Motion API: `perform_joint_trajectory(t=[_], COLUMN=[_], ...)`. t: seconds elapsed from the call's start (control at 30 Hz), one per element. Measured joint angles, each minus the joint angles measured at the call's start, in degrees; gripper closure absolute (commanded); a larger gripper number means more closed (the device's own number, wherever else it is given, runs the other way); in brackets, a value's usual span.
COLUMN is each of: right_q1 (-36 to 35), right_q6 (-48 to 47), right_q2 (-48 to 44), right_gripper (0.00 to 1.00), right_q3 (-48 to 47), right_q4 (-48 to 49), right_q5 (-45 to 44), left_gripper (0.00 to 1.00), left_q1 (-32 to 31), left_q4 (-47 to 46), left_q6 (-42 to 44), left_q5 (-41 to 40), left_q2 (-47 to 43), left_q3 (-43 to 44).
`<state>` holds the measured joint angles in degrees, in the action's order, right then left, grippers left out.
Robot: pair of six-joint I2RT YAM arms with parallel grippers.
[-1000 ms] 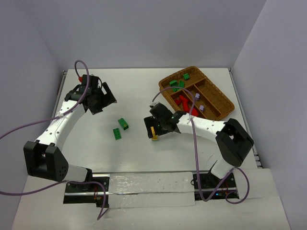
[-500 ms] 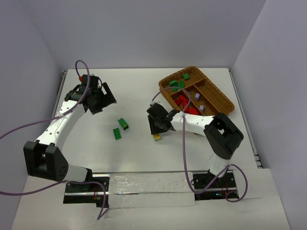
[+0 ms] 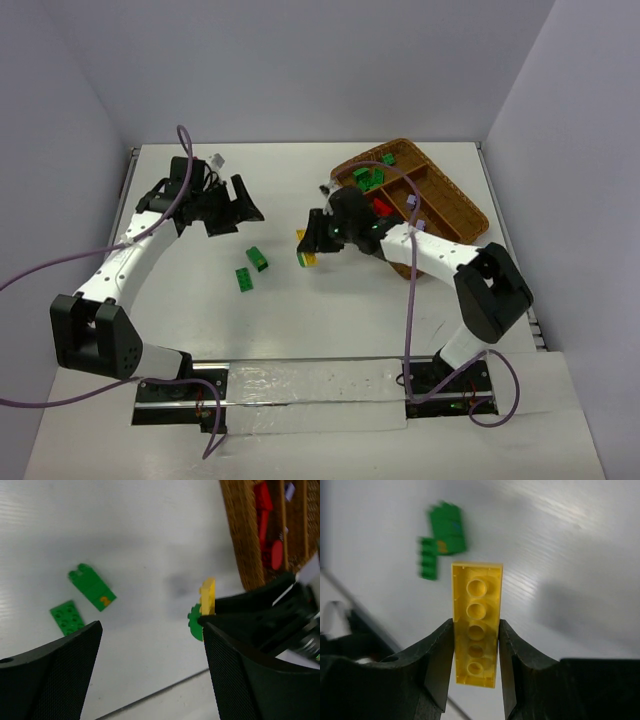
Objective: Sort the legos into containers by color
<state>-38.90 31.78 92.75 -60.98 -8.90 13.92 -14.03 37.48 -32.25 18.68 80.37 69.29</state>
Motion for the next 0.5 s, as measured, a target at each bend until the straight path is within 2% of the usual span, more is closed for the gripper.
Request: perform_joint_trajectory(t=[0.17,0.33,0.5], right_q1=[9.1,12.0,11.9], right_q6=[12.6,27.7,41.7], right_q2=[-2.9,-0.5,4.1], right_gripper=[1.00,1.00,1.00], right_q3=[5.5,9.8,9.9], right_q4=[22.7,43.2,61.5], right_q5=[17.2,25.9,30.7], left_gripper=[0.13,0.13,0.16], left_q1=[0.1,0.0,0.0], left_q4=[-5.4,-12.0,-21.2], left_q6=[1.7,1.0,-2.2], left_q5=[13.1,25.7,31.4], left_q2=[-3.1,-6.5,-8.8], left_q3=[-6.3,-10.2,-12.8])
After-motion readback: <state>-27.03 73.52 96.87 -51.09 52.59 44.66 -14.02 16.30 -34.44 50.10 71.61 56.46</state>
